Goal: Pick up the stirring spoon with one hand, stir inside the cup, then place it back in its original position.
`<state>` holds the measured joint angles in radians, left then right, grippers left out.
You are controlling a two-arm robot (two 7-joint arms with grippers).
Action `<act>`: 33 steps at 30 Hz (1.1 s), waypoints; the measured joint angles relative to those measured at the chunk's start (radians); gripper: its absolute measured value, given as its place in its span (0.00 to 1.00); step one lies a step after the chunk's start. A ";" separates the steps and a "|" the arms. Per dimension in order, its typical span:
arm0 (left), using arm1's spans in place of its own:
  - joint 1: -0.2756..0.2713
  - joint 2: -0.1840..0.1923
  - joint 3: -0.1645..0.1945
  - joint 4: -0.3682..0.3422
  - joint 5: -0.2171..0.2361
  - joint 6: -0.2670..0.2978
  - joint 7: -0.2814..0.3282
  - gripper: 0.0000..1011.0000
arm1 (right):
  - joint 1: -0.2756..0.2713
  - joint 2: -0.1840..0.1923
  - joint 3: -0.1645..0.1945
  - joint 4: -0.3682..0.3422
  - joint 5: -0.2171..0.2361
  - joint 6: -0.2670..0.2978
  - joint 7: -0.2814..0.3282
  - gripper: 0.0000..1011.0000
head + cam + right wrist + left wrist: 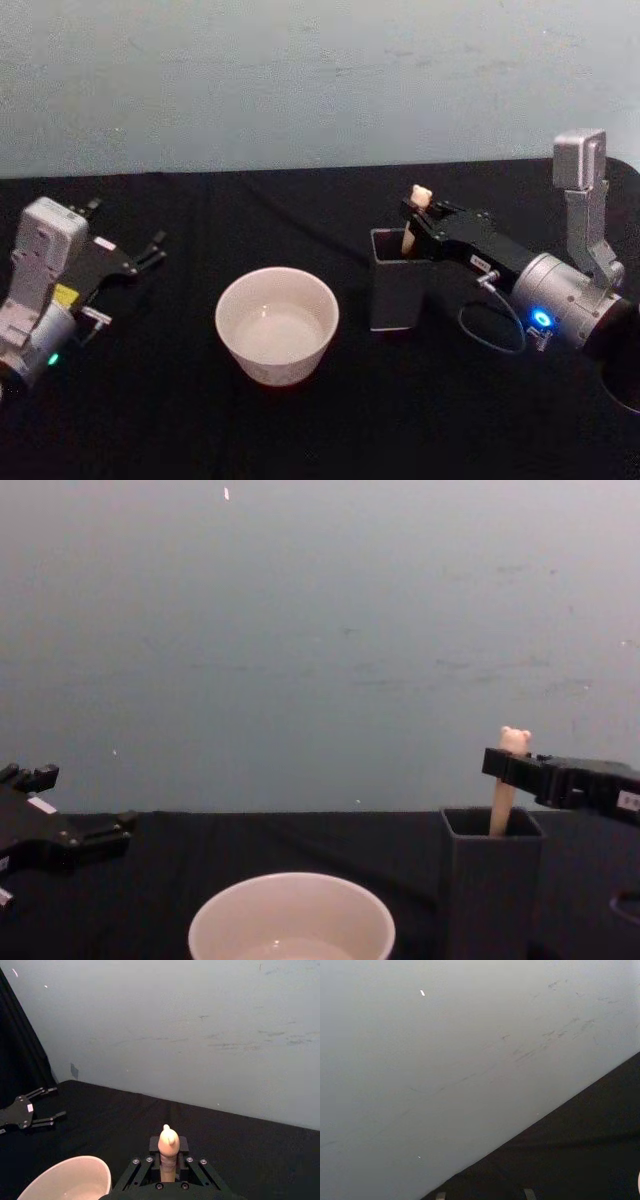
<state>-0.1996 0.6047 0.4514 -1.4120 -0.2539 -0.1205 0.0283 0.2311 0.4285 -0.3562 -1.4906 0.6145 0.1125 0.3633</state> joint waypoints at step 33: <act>0.000 0.000 0.000 0.000 0.000 0.000 0.000 0.99 | -0.001 -0.002 0.002 0.002 -0.003 0.007 -0.001 0.19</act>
<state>-0.1995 0.6047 0.4514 -1.4120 -0.2539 -0.1205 0.0283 0.2297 0.4265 -0.3543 -1.4885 0.6113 0.1198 0.3623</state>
